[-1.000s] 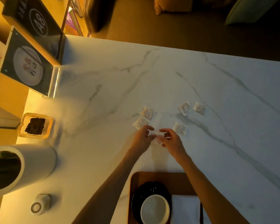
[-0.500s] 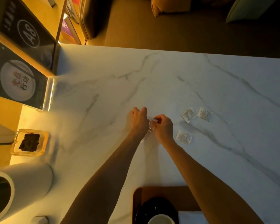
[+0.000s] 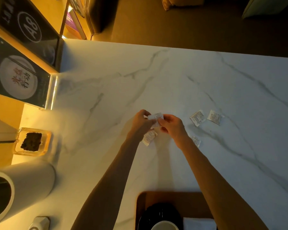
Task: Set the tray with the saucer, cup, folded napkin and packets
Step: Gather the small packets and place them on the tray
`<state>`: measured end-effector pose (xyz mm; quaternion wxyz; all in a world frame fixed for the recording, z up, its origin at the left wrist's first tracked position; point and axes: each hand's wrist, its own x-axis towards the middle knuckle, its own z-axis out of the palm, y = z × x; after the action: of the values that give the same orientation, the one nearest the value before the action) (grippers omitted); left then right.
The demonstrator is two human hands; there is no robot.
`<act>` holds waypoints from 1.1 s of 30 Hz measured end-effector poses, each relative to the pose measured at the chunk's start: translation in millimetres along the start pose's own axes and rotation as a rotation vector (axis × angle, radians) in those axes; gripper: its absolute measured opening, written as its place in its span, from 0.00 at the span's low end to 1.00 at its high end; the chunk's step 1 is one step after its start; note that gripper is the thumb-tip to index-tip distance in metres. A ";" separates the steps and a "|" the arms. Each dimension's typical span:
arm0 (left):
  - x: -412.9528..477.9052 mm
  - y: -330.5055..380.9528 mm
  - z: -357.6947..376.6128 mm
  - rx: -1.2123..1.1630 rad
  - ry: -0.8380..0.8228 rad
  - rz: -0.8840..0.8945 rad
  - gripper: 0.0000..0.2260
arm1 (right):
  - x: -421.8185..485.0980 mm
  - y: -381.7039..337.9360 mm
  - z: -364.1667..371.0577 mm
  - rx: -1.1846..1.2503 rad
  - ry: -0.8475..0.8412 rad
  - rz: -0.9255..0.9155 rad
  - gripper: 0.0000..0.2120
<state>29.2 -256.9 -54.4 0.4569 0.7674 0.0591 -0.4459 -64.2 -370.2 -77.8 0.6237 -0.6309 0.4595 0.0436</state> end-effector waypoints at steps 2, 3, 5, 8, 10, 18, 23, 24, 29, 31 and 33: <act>-14.3 -15.0 -1.6 -0.093 0.075 -0.021 0.08 | -1.1 -3.2 -0.8 -0.067 -0.127 -0.072 0.15; -20.7 -23.4 -1.3 -0.092 0.117 -0.026 0.08 | -1.9 -4.4 1.1 -0.175 -0.157 -0.130 0.14; -29.6 -39.7 1.2 0.006 0.177 -0.057 0.10 | -4.6 -4.9 9.9 -0.445 -0.185 -0.224 0.13; -35.1 -55.6 8.0 0.216 0.241 -0.112 0.13 | -9.1 -0.3 26.8 -0.745 -0.167 -0.281 0.13; -36.8 -57.8 13.0 0.226 0.257 -0.116 0.15 | -12.9 4.6 33.2 -0.802 -0.139 -0.287 0.12; -39.4 -57.5 31.2 0.079 0.378 -0.081 0.12 | -23.7 5.9 37.8 -0.705 -0.059 -0.197 0.15; -38.6 -61.8 29.4 0.120 0.378 -0.024 0.08 | -23.6 2.3 40.9 -0.651 -0.071 -0.145 0.18; -38.0 -62.9 29.3 0.136 0.377 -0.018 0.08 | -23.4 2.4 40.7 -0.643 -0.073 -0.139 0.19; -37.4 -67.4 28.7 0.234 0.339 -0.022 0.10 | -23.9 4.6 33.4 -0.528 -0.134 -0.103 0.18; -42.0 -68.8 28.0 0.311 0.288 -0.009 0.13 | -27.5 5.2 22.6 -0.470 -0.170 -0.103 0.18; -48.7 -69.4 27.8 0.310 0.229 0.037 0.16 | -33.2 10.2 5.0 -0.352 -0.190 -0.075 0.18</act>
<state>-51.9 -222.5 -68.6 0.3315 0.8753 0.0273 -0.3509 -87.1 -346.7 -65.7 0.5453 -0.7400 0.3600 0.1593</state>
